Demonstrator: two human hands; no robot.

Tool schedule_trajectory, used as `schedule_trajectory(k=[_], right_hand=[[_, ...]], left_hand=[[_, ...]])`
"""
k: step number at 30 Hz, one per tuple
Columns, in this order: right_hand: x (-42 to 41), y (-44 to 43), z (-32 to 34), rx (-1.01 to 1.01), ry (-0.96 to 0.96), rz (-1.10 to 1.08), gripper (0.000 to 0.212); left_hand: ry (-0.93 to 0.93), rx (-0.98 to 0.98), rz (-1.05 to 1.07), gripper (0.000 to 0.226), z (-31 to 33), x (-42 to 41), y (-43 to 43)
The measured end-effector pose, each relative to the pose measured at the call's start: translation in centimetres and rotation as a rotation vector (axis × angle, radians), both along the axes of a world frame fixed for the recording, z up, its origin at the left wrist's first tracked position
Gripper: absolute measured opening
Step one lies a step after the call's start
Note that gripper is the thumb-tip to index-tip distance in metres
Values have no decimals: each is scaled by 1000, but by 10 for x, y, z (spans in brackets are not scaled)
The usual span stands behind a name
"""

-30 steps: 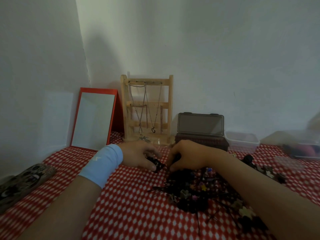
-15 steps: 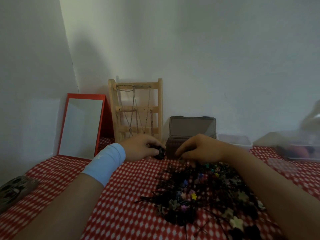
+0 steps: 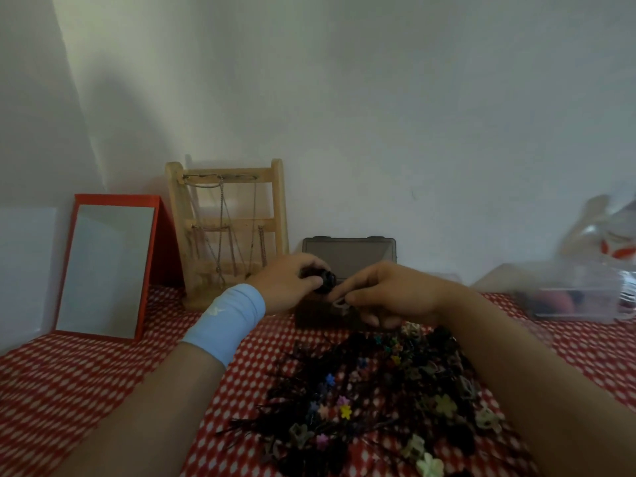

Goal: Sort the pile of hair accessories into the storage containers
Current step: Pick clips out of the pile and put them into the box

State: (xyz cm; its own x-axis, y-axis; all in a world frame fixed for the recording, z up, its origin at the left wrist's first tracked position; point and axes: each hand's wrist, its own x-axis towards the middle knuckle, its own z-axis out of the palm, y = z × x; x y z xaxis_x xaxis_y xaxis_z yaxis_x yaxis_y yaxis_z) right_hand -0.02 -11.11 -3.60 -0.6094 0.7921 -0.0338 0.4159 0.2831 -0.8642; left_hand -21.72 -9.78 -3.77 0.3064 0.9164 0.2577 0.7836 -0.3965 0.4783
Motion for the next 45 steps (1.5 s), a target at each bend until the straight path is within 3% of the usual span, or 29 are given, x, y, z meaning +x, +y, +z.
schedule_trajectory(k=[3, 7, 10, 12, 15, 17, 21, 24, 28, 36, 41, 45], right_hand=[[-2, 4, -1, 104, 69, -165, 21], [-1, 25, -9, 446, 127, -466, 17], [4, 30, -15, 528, -49, -383, 40], [6, 26, -15, 500, -134, -311, 46], [8, 26, -12, 544, -203, -359, 43], [7, 24, -6, 596, -242, -362, 39], [3, 13, 6, 665, -336, -280, 29], [0, 5, 4, 603, -370, -193, 22], [-1, -3, -6, 466, -460, -63, 16], [6, -19, -10, 350, -702, 28, 22], [-3, -32, -5, 368, -594, 35, 17], [-26, -53, -8, 347, -523, 148, 18]], left_hand=[[-9, 89, -3, 28, -4, 10, 6], [10, 79, 26, 38, -12, 13, 18], [59, 34, 1, 50, -16, 10, 18], [29, 66, -12, 44, -17, 5, 13], [41, 105, -41, 21, -12, -4, 0], [124, 23, -88, 11, -4, -10, -11], [364, -236, -171, 24, 0, -16, -20], [536, -265, -145, 28, -9, -14, -19], [584, -256, -113, 18, -13, -14, -16], [195, -439, -186, 22, -1, -5, -34], [382, -331, -293, 21, 3, 3, -49], [439, -365, -276, 29, 1, -3, -64]])
